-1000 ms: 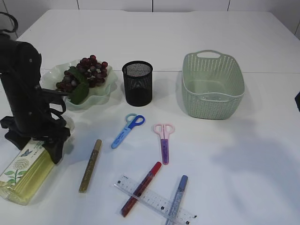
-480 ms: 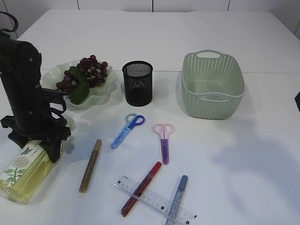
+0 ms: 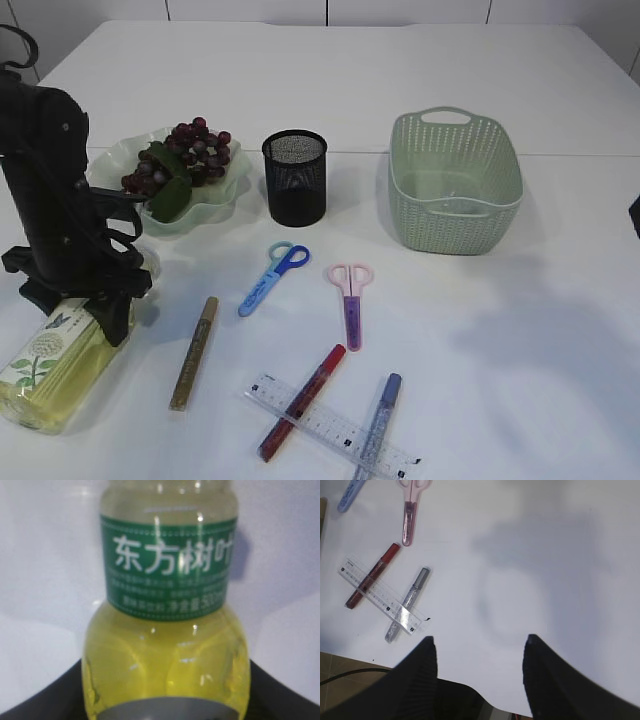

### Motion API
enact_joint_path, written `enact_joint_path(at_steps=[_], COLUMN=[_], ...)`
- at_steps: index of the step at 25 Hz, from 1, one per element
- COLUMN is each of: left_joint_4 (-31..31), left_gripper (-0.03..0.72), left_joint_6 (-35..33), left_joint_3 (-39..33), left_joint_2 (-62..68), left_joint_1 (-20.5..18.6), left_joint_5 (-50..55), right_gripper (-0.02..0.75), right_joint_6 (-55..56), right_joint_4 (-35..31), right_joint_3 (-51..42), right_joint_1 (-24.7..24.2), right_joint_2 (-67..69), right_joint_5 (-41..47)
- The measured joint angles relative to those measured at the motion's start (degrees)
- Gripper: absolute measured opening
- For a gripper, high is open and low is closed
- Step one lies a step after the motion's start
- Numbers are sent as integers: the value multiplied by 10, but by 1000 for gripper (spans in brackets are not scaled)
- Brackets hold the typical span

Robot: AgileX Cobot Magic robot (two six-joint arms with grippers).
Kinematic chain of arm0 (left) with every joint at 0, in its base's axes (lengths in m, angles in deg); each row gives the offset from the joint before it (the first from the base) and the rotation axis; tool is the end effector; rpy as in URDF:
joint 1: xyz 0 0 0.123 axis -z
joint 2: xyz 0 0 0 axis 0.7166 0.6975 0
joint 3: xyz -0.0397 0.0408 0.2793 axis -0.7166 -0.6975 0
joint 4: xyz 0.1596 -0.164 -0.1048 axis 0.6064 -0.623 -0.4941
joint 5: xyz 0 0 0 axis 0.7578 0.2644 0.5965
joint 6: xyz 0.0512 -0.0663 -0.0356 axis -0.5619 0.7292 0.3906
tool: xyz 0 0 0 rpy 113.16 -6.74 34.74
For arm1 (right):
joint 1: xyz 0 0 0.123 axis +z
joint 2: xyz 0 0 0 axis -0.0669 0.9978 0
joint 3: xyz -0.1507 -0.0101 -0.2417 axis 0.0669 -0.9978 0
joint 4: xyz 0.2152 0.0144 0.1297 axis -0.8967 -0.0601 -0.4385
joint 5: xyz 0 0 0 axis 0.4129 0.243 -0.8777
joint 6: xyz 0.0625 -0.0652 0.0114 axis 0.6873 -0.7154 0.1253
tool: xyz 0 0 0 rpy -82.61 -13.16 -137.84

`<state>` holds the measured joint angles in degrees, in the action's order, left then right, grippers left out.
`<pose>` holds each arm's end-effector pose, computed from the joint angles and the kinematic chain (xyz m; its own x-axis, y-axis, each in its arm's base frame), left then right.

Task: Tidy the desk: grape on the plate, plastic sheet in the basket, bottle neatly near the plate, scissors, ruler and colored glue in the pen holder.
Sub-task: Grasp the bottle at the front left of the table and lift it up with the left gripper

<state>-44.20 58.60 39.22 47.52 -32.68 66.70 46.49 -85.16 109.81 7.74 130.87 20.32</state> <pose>0.3598 -0.0849 0.1263 -0.9768 0.1891 0.1002 0.1892 0.9819 -0.0091 0.1938 0.0512 0.3562 -0.9225 -0.0503 -0.3826 -0.1231 0.9780 0.1682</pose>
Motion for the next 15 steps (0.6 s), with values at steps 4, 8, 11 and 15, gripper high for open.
enact_joint_path(at_steps=[4,8,11,15], left_joint_4=[-1,-13,-25,-33], left_gripper=[432,430,430,430], left_joint_6=[20,37,41,43], left_joint_3=[0,-20,-66,-128], left_joint_2=[-5,-26,-56,-114], left_joint_1=[0,0,0,0], left_joint_5=[-6,-41,-71,-111], right_gripper=[437,437,437,437], right_joint_6=[0,0,0,-1], right_joint_4=[0,0,0,0], right_joint_3=[0,0,0,0], right_joint_1=[0,0,0,0], right_joint_2=[0,0,0,0], right_joint_5=[0,0,0,0])
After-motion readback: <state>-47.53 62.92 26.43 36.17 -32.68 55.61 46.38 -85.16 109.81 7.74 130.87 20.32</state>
